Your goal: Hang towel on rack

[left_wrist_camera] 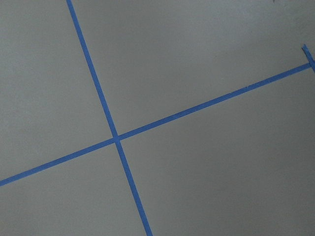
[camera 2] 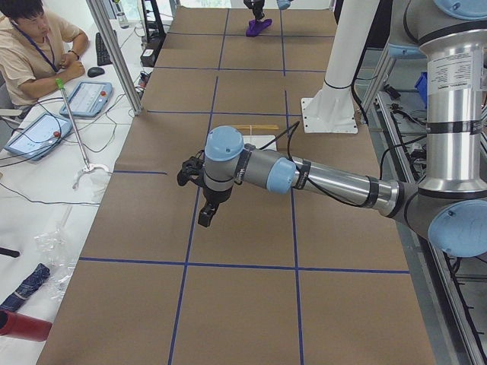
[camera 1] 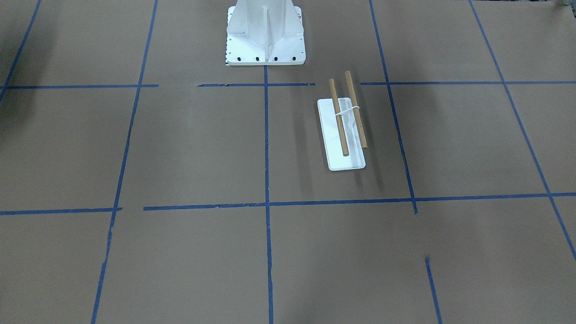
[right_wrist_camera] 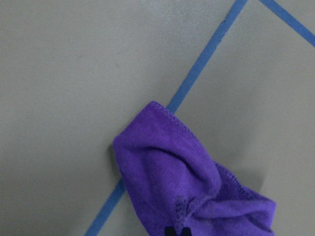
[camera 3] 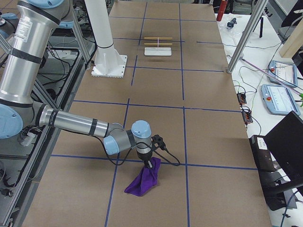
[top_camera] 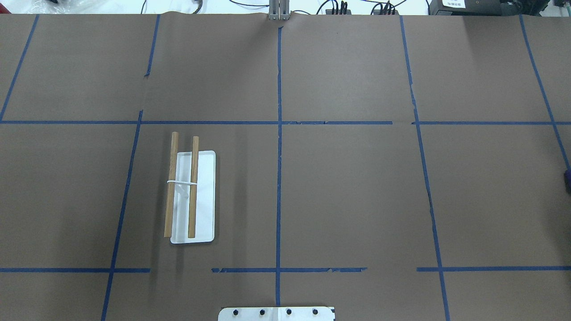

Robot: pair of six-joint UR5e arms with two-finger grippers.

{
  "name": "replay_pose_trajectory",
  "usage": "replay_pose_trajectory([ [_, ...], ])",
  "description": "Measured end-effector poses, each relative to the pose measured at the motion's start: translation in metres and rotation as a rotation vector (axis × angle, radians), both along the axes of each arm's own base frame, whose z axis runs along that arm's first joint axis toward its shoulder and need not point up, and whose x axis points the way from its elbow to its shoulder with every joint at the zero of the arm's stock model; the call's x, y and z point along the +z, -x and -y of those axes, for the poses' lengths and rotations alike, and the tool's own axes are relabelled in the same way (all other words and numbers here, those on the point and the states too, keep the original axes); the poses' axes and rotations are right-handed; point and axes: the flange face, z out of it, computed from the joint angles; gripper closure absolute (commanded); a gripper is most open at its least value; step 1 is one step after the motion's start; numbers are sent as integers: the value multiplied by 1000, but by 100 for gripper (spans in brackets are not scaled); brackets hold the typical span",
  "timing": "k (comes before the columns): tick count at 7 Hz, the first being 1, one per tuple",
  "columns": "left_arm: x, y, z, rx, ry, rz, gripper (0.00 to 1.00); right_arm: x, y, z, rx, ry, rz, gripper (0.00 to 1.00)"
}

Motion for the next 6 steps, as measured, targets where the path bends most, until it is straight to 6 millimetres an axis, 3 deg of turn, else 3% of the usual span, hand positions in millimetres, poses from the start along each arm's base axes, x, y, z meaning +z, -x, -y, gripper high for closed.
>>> replay_pose_trajectory([
  [3, -20, -2, 12, 0, -160, -10, 0, -161, 0, 34, 48, -50, 45, 100],
  [4, -33, -3, 25, -3, -264, -16, 0, -201, 6, 52, 87, -70, 96, 100],
  [6, -50, -5, 46, -18, -426, -40, 0, -263, 30, 85, 153, -87, 186, 100],
])
